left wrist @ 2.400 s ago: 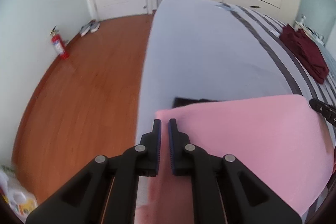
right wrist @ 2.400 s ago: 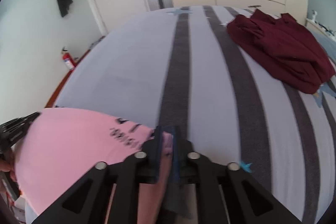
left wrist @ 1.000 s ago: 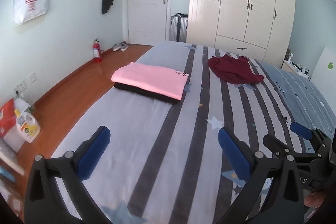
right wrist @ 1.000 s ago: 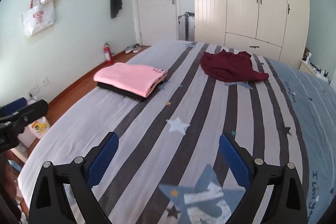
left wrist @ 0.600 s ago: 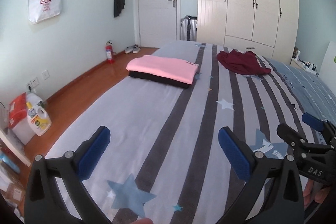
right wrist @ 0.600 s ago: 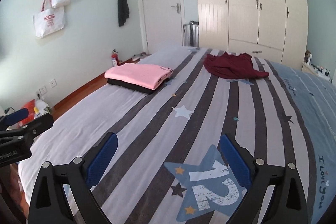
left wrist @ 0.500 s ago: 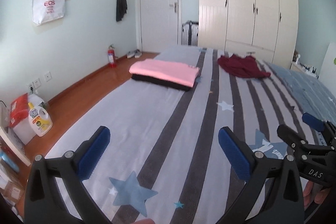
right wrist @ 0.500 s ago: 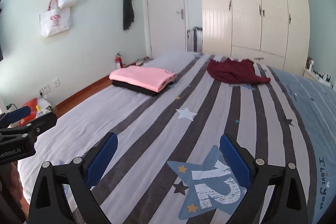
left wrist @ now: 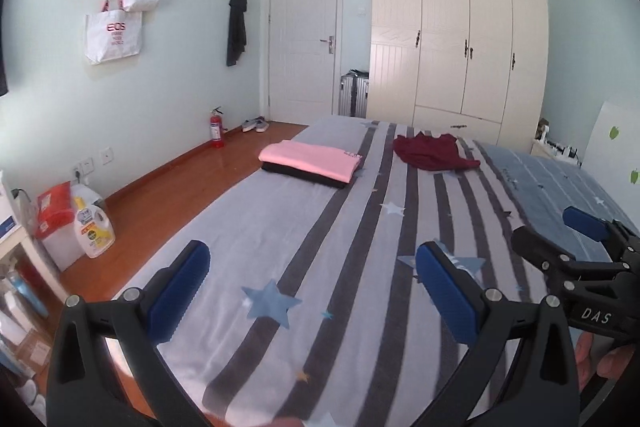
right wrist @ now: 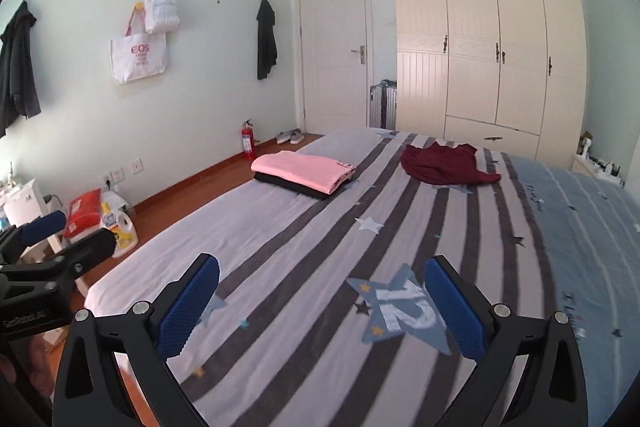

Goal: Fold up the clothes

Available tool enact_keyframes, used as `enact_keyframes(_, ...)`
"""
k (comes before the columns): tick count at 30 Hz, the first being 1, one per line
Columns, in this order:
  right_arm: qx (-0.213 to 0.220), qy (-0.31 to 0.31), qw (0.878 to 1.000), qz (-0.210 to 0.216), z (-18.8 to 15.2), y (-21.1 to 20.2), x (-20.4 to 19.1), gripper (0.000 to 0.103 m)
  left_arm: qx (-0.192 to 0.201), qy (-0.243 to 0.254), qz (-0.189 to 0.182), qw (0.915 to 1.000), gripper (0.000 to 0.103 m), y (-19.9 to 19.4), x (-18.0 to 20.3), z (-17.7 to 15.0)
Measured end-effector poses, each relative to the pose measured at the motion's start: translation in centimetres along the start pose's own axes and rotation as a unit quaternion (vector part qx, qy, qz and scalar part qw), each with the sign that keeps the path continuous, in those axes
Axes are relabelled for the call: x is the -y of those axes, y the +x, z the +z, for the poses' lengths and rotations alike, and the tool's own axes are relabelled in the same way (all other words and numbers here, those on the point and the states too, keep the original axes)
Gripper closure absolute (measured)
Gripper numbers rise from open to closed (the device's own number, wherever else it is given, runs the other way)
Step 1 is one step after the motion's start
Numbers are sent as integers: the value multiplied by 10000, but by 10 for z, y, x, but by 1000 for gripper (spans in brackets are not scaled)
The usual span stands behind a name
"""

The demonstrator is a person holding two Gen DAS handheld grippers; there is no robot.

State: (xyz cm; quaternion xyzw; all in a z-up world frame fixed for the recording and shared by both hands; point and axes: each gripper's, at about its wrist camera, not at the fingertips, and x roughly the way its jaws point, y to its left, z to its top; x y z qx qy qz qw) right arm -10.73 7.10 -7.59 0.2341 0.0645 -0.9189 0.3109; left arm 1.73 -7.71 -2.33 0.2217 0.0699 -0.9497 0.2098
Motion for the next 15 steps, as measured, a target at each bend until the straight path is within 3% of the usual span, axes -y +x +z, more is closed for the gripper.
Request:
enact_keyframes(8,203,13,9997,135,15,-67,-4,2,194,-6,-32,9998,1,-66,17,13)
enact_keyframes(15,333,-50,9993,177,18,-83,-11,2,218,-75,62,9997,1,-79,18,16)
